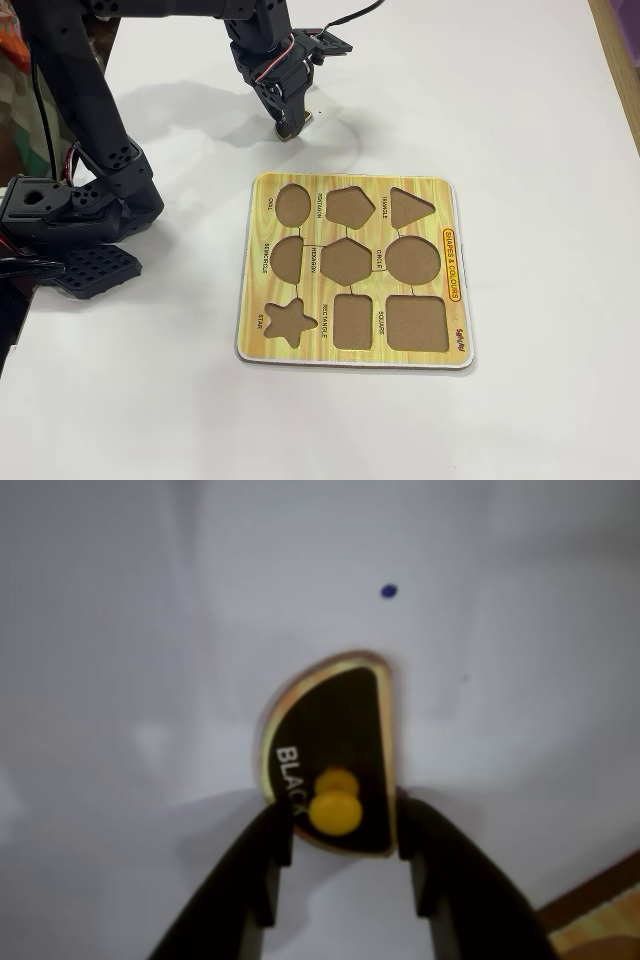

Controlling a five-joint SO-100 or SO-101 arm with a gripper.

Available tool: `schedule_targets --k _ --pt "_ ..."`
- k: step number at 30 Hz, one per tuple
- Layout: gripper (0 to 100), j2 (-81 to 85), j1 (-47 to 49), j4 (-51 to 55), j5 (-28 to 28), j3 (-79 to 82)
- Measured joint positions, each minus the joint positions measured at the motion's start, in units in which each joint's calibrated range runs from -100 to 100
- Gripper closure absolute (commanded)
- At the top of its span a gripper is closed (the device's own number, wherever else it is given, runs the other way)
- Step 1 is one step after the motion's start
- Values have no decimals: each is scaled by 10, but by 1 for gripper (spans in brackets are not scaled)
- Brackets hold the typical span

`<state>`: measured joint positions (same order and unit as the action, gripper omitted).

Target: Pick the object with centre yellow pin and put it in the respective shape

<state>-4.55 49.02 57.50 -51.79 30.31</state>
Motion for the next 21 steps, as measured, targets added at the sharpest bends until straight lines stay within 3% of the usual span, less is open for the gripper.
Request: schedule_targets --k 17,21 --pt "88 0 0 -26 1 1" --pt "93 0 0 -26 1 2"
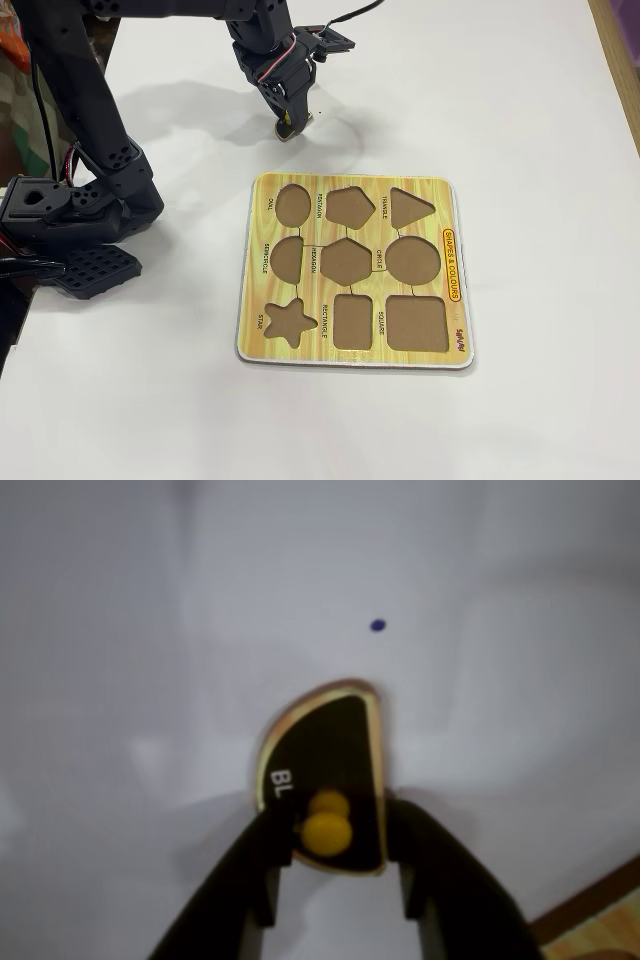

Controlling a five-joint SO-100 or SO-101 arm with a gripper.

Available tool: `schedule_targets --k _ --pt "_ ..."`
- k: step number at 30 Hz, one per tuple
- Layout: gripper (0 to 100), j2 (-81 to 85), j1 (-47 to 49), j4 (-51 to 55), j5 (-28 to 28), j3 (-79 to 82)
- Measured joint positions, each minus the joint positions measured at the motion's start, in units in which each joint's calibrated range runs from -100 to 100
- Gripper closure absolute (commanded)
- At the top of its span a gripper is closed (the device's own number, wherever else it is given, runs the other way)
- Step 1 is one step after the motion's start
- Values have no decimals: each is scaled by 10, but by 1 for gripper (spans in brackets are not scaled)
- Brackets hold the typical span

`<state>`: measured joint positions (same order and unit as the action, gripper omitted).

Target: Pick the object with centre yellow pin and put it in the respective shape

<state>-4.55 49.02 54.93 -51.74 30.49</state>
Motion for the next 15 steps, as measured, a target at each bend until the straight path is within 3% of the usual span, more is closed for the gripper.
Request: schedule_targets --k 4,15 --pt "99 0 -2 -1 -1 0" --pt "99 0 -3 -1 -1 0"
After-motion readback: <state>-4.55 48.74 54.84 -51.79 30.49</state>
